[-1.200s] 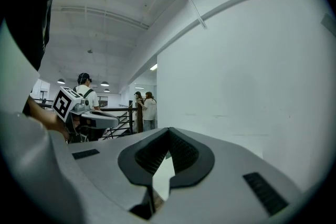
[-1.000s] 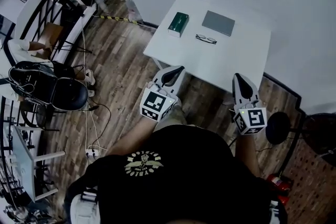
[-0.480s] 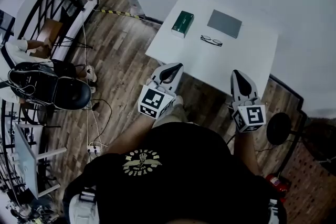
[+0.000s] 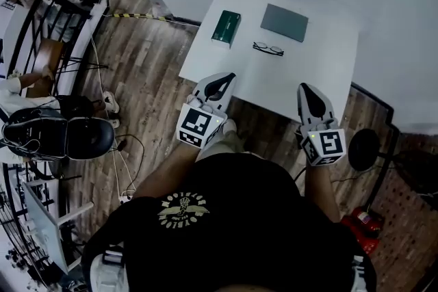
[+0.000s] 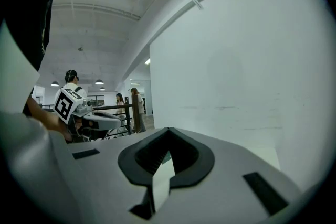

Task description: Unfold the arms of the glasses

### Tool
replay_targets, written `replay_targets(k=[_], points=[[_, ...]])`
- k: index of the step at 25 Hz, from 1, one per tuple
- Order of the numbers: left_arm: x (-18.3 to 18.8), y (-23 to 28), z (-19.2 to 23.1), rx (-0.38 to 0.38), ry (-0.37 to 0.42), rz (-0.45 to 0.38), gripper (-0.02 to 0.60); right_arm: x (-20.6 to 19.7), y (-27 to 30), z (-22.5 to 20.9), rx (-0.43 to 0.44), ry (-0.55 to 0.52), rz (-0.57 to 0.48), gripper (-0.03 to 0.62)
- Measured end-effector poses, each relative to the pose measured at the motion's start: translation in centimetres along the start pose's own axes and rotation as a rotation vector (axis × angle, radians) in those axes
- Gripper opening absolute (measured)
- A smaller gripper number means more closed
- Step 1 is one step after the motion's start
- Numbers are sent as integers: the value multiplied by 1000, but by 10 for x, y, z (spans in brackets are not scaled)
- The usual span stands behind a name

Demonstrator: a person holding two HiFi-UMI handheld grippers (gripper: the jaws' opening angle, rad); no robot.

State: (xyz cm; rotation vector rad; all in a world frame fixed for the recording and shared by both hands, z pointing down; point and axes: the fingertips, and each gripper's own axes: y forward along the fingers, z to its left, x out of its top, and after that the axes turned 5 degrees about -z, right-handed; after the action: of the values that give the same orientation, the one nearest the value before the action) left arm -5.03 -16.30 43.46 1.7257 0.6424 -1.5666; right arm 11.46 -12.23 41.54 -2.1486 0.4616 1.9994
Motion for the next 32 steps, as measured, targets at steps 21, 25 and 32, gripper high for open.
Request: replay_targets(k=[21,25,32], points=[[-7,90,65,-211,-18,56,6,14,106,-26,-84,-36,50,-2],[-12,98,81,-254,1,62,6,7,132,-24,-100,-42,70,-2],[-32,119,107,-288,2,84,6,-2,165,-18,-102,-50,103,-2]])
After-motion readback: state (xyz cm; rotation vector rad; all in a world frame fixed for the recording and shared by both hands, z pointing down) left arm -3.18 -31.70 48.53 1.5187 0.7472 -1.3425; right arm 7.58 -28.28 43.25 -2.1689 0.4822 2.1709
